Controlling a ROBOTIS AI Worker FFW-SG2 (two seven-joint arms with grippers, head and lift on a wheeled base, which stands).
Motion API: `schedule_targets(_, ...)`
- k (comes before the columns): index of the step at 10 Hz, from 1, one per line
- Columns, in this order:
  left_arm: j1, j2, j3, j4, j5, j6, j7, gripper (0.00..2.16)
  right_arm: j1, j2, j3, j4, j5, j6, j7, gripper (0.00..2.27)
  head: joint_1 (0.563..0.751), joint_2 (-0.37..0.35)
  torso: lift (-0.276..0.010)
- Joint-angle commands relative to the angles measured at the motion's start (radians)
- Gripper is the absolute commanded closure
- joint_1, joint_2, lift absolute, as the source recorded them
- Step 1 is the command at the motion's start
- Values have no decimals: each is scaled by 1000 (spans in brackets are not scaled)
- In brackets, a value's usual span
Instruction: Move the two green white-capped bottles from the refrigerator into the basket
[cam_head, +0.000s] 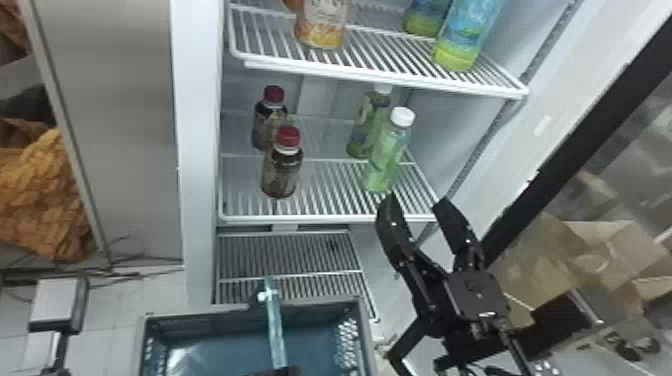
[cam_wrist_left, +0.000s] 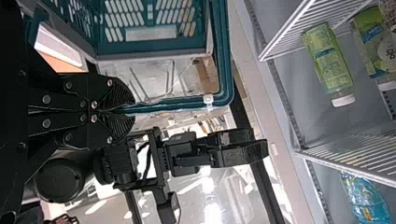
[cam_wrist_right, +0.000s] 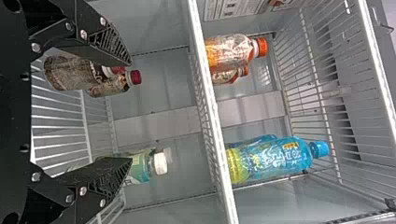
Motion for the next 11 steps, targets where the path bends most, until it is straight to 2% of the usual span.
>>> schedule_targets(1, -1, 2, 0, 0, 0, 0, 1, 1134, 0, 0, -1, -1, 0, 0, 0, 351, 695, -350, -263)
schedule_targets(6, -6, 0, -2, 0, 0, 10, 4, 1134, -5, -2, -1, 6, -2, 0, 0, 354, 695, -350, -263)
schedule_targets(11, -4, 0, 2, 0, 2, 10, 4, 1134, -52, -2, -17, 72, 26, 0, 0, 355, 695, -350, -263)
